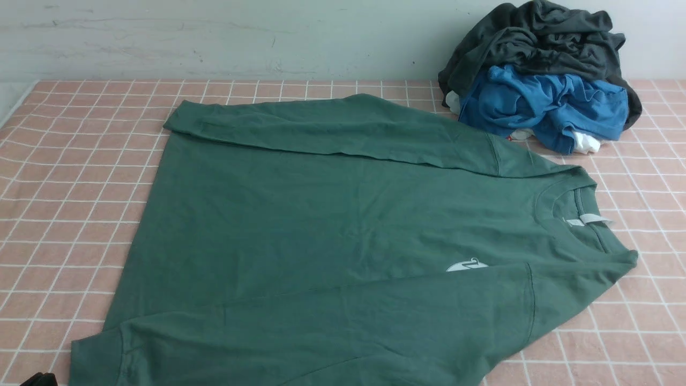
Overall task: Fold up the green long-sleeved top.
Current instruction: Use the left arm to clamp the cuff closest to it
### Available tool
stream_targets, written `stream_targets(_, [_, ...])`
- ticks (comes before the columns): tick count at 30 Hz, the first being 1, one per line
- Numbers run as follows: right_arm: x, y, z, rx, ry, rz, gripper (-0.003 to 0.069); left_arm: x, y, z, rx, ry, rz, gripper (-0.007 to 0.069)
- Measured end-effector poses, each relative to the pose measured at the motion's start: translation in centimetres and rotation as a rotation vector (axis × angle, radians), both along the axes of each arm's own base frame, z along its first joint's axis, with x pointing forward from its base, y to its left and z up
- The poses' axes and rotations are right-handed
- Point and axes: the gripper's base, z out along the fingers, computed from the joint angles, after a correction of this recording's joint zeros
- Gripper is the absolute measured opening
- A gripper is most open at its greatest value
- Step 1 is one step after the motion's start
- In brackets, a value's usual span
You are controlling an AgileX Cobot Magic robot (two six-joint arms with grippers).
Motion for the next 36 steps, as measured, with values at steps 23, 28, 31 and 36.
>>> stream_targets(23, [0.0,-0.01,0.0,-0.003,0.0,0.0,-0.0014,0.0,0.0,0.0,0.0,0.0,0.0,-0.0003])
stream_targets(28, [0.0,-0.03,0.0,-0.01,0.0,-0.001,-0.0014,0.0,0.0,0.0,0.0,0.0,0.0,-0.0003])
stream_targets(31, [0.0,-0.07,0.0,-0.029,-0.001,-0.002,-0.0014,0.01,0.09,-0.01,0.054,-0.005,-0.004,-0.0003])
stream_targets(36, [0.02,-0.09,0.07,-0.036,-0.009,-0.003,-0.0014,0.03,0.3,-0.06,0.157,-0.012,-0.009,-0.0003])
